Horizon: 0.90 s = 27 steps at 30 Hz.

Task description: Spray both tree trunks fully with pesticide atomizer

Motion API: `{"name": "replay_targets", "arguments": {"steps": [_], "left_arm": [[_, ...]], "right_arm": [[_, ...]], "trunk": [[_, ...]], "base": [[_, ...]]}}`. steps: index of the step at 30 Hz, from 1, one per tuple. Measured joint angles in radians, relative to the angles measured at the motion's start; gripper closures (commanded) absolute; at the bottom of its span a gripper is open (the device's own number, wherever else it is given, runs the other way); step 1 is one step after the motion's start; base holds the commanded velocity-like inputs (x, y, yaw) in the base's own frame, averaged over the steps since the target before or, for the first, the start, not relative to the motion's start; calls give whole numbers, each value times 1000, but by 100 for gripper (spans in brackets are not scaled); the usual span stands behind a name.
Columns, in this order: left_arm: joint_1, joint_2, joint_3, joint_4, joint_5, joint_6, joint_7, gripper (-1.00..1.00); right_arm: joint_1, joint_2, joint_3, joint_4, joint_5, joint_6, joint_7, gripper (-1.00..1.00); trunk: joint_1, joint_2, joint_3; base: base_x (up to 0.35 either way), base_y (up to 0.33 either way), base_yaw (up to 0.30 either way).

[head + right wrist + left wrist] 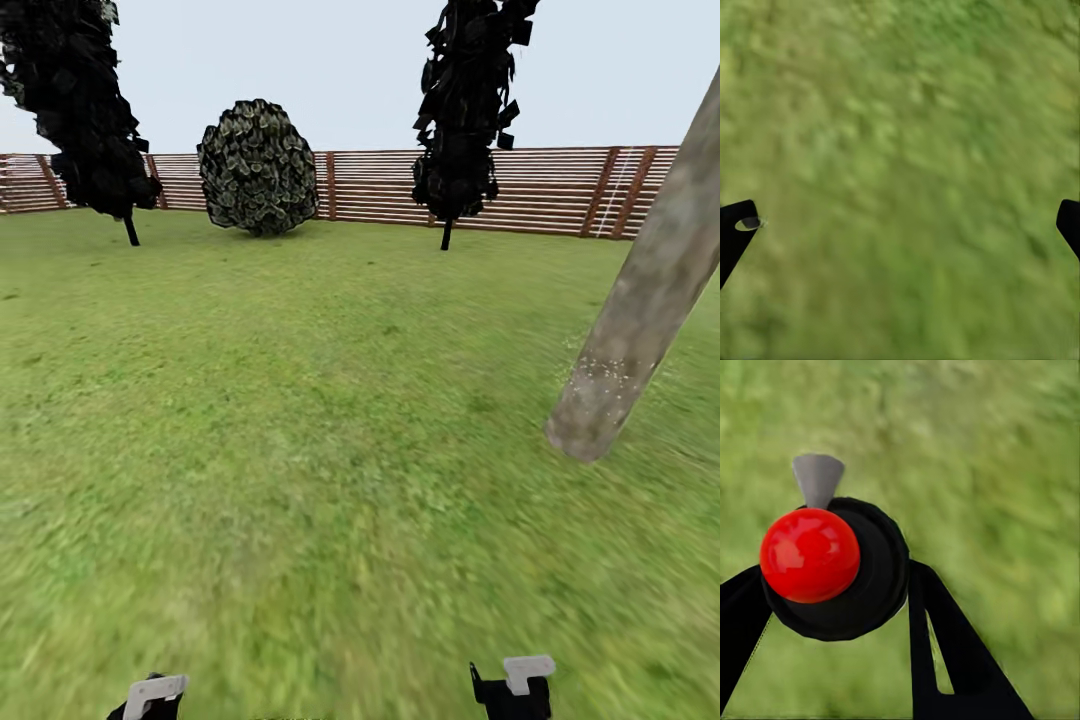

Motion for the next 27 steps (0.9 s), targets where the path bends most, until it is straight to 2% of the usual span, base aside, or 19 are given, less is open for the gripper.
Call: {"name": "replay_targets", "arguments": {"steps": [6, 11, 27], "left_arm": [[28, 5, 3, -3, 4, -13, 1, 100], [35, 9, 6, -7, 87, -15, -2, 100], [35, 6, 4, -10, 98, -14, -2, 100]], "right_arm": [[0, 6, -1, 0, 0, 0, 0, -100], [0, 7, -1, 0, 0, 0, 0, -100], [0, 8, 0, 0, 0, 0, -1, -100]], "trunk": [[0, 0, 0], [0, 0, 0], [0, 0, 0]], "base": [[0, 0, 277], [0, 0, 277], [0, 0, 277]]}}
